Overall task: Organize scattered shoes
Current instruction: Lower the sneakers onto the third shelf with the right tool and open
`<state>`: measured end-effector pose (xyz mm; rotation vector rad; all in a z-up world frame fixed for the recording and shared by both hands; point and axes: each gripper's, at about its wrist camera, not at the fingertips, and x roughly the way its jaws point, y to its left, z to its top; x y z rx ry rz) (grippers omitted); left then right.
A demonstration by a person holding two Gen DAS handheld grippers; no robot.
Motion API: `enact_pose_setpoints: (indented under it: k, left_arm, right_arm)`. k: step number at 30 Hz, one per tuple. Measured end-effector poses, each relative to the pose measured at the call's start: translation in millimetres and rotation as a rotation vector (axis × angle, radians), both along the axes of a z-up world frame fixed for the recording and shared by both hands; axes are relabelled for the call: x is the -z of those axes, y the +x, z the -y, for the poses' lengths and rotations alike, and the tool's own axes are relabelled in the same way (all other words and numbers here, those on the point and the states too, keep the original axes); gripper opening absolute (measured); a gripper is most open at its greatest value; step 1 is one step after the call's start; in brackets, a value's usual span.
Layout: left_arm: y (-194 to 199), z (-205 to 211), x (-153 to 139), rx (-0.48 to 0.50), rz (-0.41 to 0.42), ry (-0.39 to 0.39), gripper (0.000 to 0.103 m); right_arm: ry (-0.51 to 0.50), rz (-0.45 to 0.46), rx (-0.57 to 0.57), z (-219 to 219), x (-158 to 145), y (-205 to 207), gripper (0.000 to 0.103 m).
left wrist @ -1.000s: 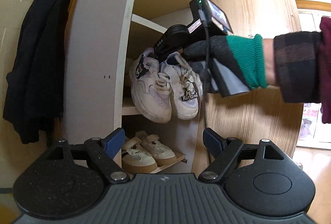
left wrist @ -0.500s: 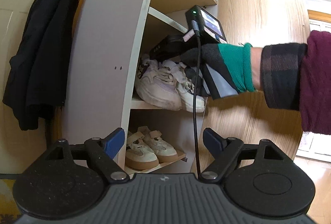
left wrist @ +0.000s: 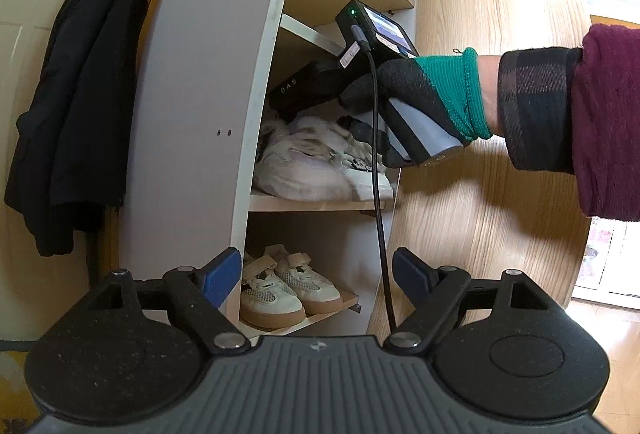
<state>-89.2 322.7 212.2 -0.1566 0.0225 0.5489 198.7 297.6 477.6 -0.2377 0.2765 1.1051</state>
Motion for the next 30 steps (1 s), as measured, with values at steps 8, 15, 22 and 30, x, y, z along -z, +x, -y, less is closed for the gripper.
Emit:
enact_pose_setpoints:
  k: [8, 15, 22, 30]
  left_arm:
    - [1, 1, 0, 0.001, -0.005, 0.002, 0.083]
    - [2, 3, 0, 0.001, -0.017, 0.011, 0.083]
    - [6, 5, 2, -0.008, -0.037, 0.01, 0.083]
    - [15, 11, 5, 0.003, -0.057, 0.016, 0.083]
  right_arm:
    - [0.069, -0.005, 0.002, 34, -4, -12, 0.081]
    - [0.148, -0.004, -0.013, 81, 1, -25, 0.083]
    - [0.222, -0.005, -0.064, 142, 34, -56, 0.086]
    - [0.229, -0.009, -0.107, 157, 84, -58, 0.087]
